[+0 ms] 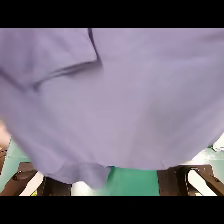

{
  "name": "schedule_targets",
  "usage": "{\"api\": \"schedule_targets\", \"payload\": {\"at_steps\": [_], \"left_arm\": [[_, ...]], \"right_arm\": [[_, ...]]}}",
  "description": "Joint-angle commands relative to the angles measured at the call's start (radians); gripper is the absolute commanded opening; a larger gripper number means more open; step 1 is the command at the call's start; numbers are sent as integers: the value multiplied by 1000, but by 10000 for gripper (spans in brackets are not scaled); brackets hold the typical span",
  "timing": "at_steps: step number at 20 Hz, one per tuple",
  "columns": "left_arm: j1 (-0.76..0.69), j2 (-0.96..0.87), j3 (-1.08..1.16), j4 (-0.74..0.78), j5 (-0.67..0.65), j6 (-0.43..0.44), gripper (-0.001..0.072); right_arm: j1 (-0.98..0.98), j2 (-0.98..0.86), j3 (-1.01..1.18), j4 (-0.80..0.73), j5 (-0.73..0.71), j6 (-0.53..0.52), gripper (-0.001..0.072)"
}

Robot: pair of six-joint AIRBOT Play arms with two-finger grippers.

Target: Fold the shirts.

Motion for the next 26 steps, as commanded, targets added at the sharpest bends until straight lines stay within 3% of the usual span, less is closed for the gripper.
{"api": "schedule_targets", "payload": {"at_steps": [1, 5, 7, 9, 13, 17, 19, 22, 26], "left_arm": [[0, -95, -236, -12, -48, 2, 28], [0, -303, -421, -18, -11, 58, 28], [-19, -443, -434, -18, 47, 82, 28], [-57, -560, -430, -24, 190, 151, 28], [-132, -745, -301, -22, 389, 165, 28], [-129, -782, -230, -14, 354, 163, 28], [-111, -777, -230, 6, 218, 155, 27], [-109, -775, -265, 86, 64, 152, 27], [-109, -771, -413, 93, 55, 153, 27]], "right_arm": [[120, -142, -135, -59, 64, 34, 18], [187, -337, -314, -71, 31, 39, 19], [190, -438, -375, -69, -59, 39, 18], [190, -538, -391, -60, -169, 39, 18], [167, -697, -282, -1, -291, 37, 19], [165, -748, -146, -11, -269, 26, 19], [166, -744, -130, -47, -193, -3, 18], [192, -701, -228, -153, -130, -3, 18], [199, -634, -433, -192, -172, -3, 18]]}}
